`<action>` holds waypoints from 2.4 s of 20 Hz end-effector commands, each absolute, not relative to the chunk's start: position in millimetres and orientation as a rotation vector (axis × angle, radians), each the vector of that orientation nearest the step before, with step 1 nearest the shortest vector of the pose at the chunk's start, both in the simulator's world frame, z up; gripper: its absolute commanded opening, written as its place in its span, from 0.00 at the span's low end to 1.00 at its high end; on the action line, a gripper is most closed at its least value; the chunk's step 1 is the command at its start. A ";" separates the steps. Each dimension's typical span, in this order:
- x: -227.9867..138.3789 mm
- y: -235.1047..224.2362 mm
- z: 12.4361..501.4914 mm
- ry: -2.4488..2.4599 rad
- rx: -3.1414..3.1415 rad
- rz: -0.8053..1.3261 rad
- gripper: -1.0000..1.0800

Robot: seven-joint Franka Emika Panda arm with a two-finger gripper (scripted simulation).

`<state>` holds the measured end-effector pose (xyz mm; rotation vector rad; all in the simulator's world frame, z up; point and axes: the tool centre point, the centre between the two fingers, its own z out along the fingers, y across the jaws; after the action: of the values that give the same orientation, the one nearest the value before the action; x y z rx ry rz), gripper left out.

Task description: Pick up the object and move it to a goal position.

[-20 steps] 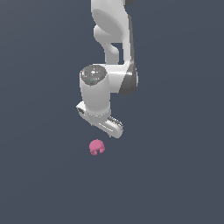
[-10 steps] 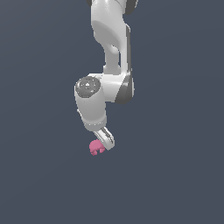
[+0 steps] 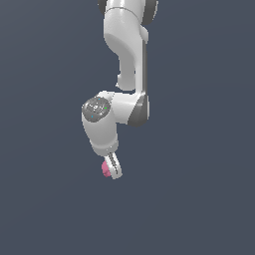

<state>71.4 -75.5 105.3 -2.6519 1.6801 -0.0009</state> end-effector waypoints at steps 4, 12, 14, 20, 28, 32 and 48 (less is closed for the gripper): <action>74.7 -78.7 99.5 1.772 -2.594 0.000 0.96; 75.3 -79.3 96.4 1.791 -2.581 0.000 0.96; 75.2 -79.3 91.4 1.791 -2.581 0.000 0.96; 74.2 -79.6 60.5 1.796 -2.578 0.000 0.96; 75.5 -79.8 47.7 1.797 -2.577 0.000 0.96; 75.5 -79.8 47.7 1.797 -2.577 0.000 0.00; 65.9 -86.4 62.2 1.797 -2.576 0.001 0.00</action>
<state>68.3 -84.3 57.7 -2.5773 1.7969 0.0020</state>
